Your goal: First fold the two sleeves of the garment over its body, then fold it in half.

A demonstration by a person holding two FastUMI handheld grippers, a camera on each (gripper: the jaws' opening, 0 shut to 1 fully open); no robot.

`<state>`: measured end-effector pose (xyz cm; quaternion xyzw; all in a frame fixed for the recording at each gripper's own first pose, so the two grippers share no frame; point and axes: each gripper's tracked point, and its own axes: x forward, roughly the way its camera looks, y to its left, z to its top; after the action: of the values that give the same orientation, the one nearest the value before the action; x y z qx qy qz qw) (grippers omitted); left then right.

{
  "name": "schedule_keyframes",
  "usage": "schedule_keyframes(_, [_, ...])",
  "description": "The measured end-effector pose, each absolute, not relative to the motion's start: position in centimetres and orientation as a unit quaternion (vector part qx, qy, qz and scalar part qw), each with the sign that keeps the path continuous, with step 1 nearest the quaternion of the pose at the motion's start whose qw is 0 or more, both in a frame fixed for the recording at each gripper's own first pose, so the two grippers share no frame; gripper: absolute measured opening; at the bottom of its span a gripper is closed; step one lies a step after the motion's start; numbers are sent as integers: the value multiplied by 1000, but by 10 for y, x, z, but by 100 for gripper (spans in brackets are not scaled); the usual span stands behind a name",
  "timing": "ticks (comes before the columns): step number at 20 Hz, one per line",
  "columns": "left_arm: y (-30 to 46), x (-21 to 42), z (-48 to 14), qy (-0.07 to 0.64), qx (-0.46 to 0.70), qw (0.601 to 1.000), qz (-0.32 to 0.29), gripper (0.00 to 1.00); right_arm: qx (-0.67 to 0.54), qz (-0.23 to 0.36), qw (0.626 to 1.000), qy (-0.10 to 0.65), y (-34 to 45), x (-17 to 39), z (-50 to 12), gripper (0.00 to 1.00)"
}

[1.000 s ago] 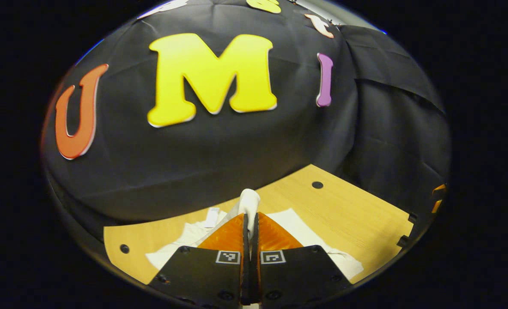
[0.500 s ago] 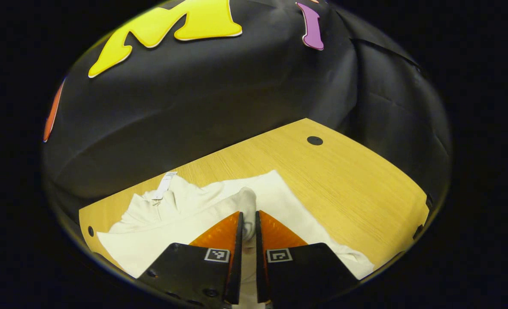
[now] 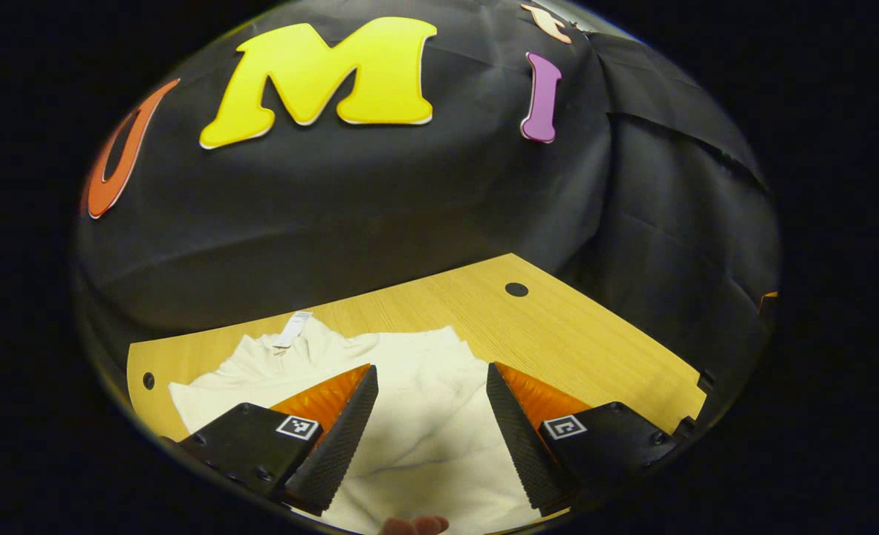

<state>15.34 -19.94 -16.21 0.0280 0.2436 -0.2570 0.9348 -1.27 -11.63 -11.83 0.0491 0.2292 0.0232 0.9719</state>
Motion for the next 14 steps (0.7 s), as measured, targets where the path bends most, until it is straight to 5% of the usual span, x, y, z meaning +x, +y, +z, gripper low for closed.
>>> schedule_keyframes(8, [-50, 76, -129, 218, -2, 970, -105, 95, 23, 90, 963, 253, -31, 20, -138, 86])
schedule_keyframes(14, [28, 10, -172, 296, -56, 952, -58, 95, 6, 104, 948, 299, -11, 13, -171, 86])
